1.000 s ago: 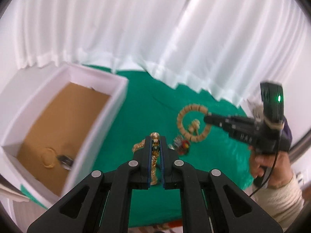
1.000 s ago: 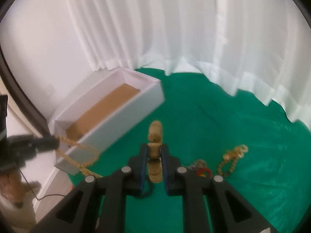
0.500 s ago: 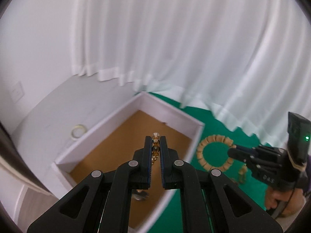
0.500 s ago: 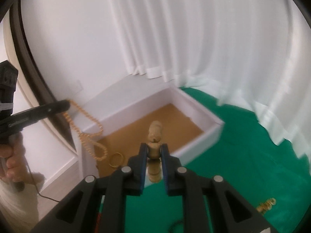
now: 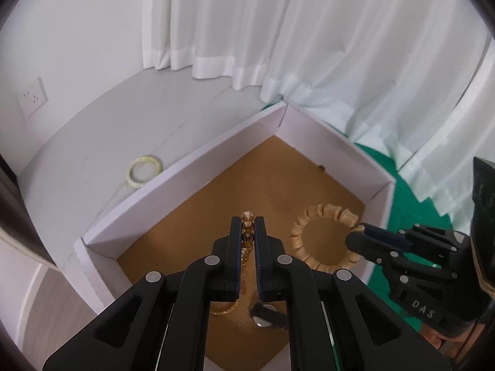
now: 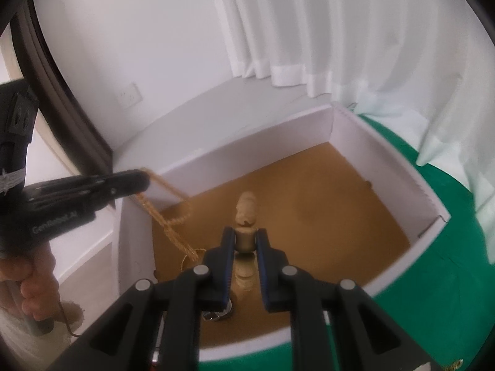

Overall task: Organize jewelry
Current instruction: 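Carry necklace and wooden bracelet into the white box and open both tools, then withdraw both tools from the box back over the table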

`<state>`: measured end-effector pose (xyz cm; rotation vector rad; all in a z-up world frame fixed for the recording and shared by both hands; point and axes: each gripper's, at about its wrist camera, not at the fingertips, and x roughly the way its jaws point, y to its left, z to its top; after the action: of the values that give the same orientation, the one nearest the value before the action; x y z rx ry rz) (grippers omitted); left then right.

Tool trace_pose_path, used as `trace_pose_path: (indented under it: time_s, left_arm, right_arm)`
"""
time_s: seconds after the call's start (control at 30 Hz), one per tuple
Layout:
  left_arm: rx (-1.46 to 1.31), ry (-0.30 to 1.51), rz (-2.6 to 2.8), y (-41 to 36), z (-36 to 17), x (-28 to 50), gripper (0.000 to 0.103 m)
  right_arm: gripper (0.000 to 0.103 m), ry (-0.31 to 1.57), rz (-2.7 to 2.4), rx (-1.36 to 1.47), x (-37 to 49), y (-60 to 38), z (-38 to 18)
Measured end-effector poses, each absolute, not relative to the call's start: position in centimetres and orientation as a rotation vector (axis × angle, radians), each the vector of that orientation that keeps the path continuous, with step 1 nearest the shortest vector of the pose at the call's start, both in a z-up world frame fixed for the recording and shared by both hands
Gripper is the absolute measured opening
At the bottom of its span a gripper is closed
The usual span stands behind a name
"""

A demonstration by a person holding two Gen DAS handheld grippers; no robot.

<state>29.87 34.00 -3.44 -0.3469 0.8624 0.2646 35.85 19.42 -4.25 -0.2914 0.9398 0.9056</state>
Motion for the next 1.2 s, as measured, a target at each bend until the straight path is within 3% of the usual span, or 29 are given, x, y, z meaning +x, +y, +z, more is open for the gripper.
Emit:
trace_pose_path:
  time_s: [0.07, 0.1, 0.13, 0.17, 0.2, 0.23, 0.33, 0.5, 0.63, 0.8, 1.03, 1.2]
  left_arm:
    - [-0.337, 0.867, 0.271, 33.9, -4.1, 30.5, 0.006]
    - [-0.32, 0.869, 0.274, 33.7, -4.4, 30.9, 0.007]
    - [-0.304, 0.87, 0.284, 33.5, -4.5, 31.2, 0.008]
    - [-0.286, 0.871, 0.307, 33.3, -4.7, 31.4, 0.012]
    - [-0.278, 0.875, 0.318, 33.2, -4.7, 31.5, 0.03]
    - [-0.274, 0.874, 0.32, 33.1, -4.6, 31.5, 0.05]
    - [-0.26, 0.828, 0.301, 32.2, -4.0, 30.5, 0.073]
    - [-0.227, 0.797, 0.263, 29.6, -2.5, 28.4, 0.081]
    - [-0.187, 0.751, 0.22, 26.3, -1.0, 25.7, 0.091]
    - [-0.114, 0.709, 0.124, 20.4, 0.0, 22.3, 0.096]
    - [-0.072, 0.736, -0.015, 12.2, -1.5, 19.8, 0.097]
    - [-0.072, 0.737, -0.092, 6.7, -3.0, 18.5, 0.097]
  right_arm:
    - [0.015, 0.932, 0.9, -0.307, 36.2, 19.9, -4.9]
    - [0.021, 0.93, 0.875, -0.319, 36.4, 20.0, -5.2]
    - [0.029, 0.93, 0.853, -0.325, 36.6, 19.9, -5.3]
    - [0.051, 0.925, 0.818, -0.325, 36.8, 19.6, -5.2]
    - [0.058, 0.914, 0.798, -0.319, 36.8, 19.2, -5.0]
    - [0.058, 0.893, 0.778, -0.312, 36.8, 18.5, -4.5]
    - [0.058, 0.846, 0.753, -0.308, 36.3, 16.9, -3.1]
    - [0.078, 0.743, 0.706, -0.312, 34.7, 13.9, -0.2]
    - [0.078, 0.692, 0.66, -0.277, 32.8, 10.0, 1.8]
    - [0.078, 0.675, 0.585, -0.233, 29.7, 3.4, 2.8]
    - [0.078, 0.688, 0.478, -0.214, 25.8, -5.6, 2.6]
    - [0.085, 0.634, 0.421, -0.203, 22.8, -11.4, 2.0]
